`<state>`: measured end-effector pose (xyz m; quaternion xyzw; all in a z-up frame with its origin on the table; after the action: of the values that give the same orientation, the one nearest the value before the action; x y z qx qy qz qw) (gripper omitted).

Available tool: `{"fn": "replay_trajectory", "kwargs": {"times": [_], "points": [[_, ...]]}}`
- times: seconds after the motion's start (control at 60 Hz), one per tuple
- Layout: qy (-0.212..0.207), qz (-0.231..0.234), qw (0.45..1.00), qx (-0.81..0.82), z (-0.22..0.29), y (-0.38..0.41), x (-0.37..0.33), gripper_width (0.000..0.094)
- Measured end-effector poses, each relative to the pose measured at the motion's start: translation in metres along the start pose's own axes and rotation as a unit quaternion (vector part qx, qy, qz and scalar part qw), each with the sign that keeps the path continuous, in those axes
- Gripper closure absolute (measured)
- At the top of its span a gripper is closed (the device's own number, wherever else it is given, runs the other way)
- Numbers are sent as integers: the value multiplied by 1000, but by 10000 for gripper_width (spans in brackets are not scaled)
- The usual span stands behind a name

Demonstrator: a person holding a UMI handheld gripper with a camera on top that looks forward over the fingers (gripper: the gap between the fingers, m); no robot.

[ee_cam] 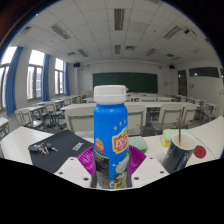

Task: Pour water

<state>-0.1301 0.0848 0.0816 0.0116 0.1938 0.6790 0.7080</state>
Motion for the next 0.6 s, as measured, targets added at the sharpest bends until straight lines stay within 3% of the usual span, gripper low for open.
{"fn": "replay_trajectory", "kwargs": {"times": [0.083,0.217,0.317,0.6], "points": [[5,15,998,67,4,3,0,544],[1,105,953,286,32,3,-6,545],[-3,167,881,442,58,2,-19,544],[21,239,639,731,92,-10,-45,519]]}}
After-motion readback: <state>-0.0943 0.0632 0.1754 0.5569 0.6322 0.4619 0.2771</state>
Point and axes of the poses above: the point between the fingertips, and its own axes, seen from behind it with the camera up: y to the left, z up, x forward, the way the camera looks, the point moved 8 cm from there along -x, backward, against the way the camera looks, and after that the axes turned 15 degrees about x, right-handed, at the moved point
